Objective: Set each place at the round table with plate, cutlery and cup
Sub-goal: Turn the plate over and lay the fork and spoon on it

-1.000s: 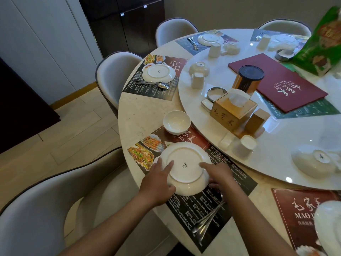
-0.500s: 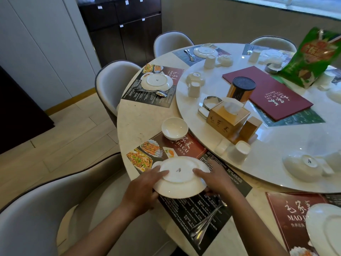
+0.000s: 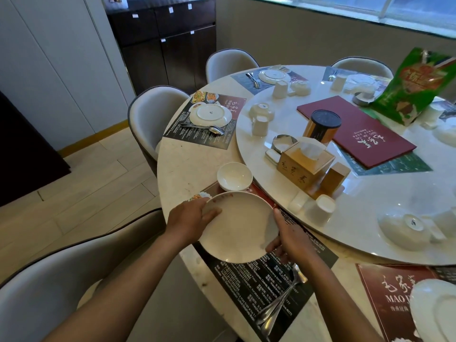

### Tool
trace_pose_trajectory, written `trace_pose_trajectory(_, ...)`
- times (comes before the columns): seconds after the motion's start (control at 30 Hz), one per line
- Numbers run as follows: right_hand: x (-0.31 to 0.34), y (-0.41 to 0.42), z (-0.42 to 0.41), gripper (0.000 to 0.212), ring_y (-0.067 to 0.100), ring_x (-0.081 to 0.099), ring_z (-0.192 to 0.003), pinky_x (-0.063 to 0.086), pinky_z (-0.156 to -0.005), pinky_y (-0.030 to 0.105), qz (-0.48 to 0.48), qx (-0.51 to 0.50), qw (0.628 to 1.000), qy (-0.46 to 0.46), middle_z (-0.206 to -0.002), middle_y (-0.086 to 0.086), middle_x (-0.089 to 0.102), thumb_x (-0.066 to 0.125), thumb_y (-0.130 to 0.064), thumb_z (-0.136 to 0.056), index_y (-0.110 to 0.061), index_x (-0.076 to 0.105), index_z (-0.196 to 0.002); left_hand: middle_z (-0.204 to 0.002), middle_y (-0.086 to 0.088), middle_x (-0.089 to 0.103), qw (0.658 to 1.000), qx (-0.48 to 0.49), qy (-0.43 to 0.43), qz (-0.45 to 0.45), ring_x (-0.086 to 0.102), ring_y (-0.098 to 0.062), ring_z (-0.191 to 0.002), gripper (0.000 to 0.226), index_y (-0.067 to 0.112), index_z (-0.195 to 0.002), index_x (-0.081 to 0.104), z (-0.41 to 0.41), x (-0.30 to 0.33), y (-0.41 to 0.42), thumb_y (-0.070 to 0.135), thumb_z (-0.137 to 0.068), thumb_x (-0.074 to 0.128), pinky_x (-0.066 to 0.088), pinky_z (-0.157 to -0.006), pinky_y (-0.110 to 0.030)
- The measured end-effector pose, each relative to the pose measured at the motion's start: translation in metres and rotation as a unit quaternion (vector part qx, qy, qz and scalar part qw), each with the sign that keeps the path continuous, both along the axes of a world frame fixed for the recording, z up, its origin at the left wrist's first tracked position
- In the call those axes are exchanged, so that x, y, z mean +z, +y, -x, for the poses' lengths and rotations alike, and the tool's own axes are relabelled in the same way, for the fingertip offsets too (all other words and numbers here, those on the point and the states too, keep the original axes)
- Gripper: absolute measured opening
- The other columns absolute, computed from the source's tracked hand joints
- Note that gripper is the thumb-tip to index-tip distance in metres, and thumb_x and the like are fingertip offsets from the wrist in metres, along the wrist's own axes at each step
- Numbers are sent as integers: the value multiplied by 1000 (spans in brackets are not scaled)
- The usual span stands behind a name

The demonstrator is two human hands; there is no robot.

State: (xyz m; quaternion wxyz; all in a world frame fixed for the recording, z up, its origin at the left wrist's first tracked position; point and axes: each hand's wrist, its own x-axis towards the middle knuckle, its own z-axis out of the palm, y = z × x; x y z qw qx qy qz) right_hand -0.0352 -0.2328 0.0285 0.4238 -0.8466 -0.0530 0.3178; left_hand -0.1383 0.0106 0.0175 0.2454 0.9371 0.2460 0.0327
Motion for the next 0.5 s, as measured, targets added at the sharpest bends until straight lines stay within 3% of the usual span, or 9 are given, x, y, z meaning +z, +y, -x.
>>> trace_pose_trajectory(0.1, -18, -2, -2, 49, 17, 60, -57, 48, -54, 27, 17, 23, 999, 32, -71, 6, 75, 49, -53, -100, -10, 72, -92, -111, 4, 70, 999, 8, 38, 7, 63, -22, -100, 44, 32, -118, 65, -10, -15, 3, 65, -94, 49, 49, -80, -36)
trace_pose_trajectory(0.2, -31, -2, -4, 26, 11, 57, -54, 48, -56, 28, 53, 31, 997, 44, -70, 5, 75, 54, -29, -103, -11, 69, -92, -109, 5, 70, 997, 21, 65, 40, 63, -20, -96, 40, 31, -113, 66, -20, -28, 4, 62, -92, 55, 49, -77, -35)
trace_pose_trajectory(0.37, -38, 1, -5, 26, 9, 55, -49, 46, -52, 25, 92, 50, 992, 67, -66, 4, 72, 53, -22, -103, -5, 68, -91, -111, 6, 68, 988, 65, 102, 97, 61, -18, -93, 45, 31, -119, 65, -29, -47, 4, 61, -85, 66, 54, -80, -37)
trace_pose_trajectory(0.5, -45, 0, -4, 29, 9, 52, -49, 46, -56, 26, 117, 67, 988, 79, -70, 7, 74, 52, -20, -102, -4, 70, -85, -118, 6, 68, 985, 81, 110, 103, 63, -20, -101, 50, 32, -125, 64, -35, -54, 5, 58, -82, 72, 54, -82, -37)
